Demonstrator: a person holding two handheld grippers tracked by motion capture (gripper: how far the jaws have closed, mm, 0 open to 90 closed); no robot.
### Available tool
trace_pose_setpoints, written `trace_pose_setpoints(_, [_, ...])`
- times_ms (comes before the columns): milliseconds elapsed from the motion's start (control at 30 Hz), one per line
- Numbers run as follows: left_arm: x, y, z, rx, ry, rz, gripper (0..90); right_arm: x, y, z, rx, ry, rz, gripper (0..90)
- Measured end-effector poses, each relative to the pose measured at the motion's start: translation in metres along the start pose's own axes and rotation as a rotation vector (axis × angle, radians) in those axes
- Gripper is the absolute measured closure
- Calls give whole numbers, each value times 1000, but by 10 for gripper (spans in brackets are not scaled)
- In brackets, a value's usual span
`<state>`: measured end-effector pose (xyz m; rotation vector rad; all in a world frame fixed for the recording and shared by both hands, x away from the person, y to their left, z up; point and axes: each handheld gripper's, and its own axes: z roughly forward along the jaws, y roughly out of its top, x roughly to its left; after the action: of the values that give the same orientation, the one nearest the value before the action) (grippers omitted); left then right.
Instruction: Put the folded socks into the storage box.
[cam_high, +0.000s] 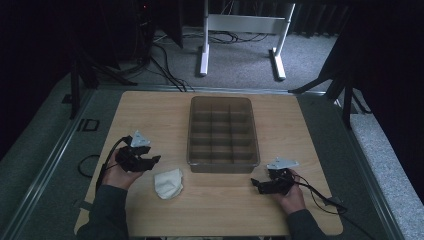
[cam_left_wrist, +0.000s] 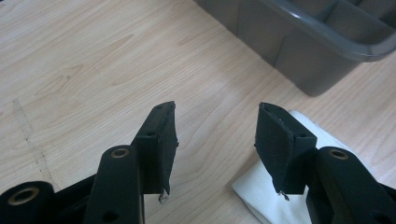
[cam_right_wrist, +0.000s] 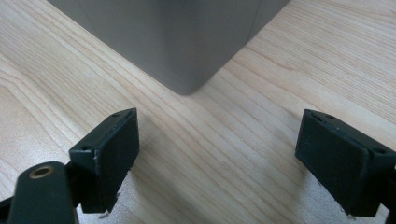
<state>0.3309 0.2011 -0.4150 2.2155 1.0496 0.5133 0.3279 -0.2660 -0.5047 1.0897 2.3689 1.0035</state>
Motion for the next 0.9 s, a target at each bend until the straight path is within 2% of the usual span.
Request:
trace_pose_setpoints(200, [-1,3,-5,14,-17,30,486,0,0,0,0,0,0,132])
trace_pose_setpoints(333, [0,6,-10,11,-10,42,486,0,0,0,0,0,2,132])
trace_pose_setpoints(633, [1,11,-19,18,-38,79,487,0,0,0,1,0,1,132])
trace_pose_setpoints(700, [-1,13,-21,38,-63,117,490,0,0,0,2,1,1,132])
trace_pose_setpoints(900, [-2,14,-20,71,-79,145,487,0,0,0,1,0,1,132])
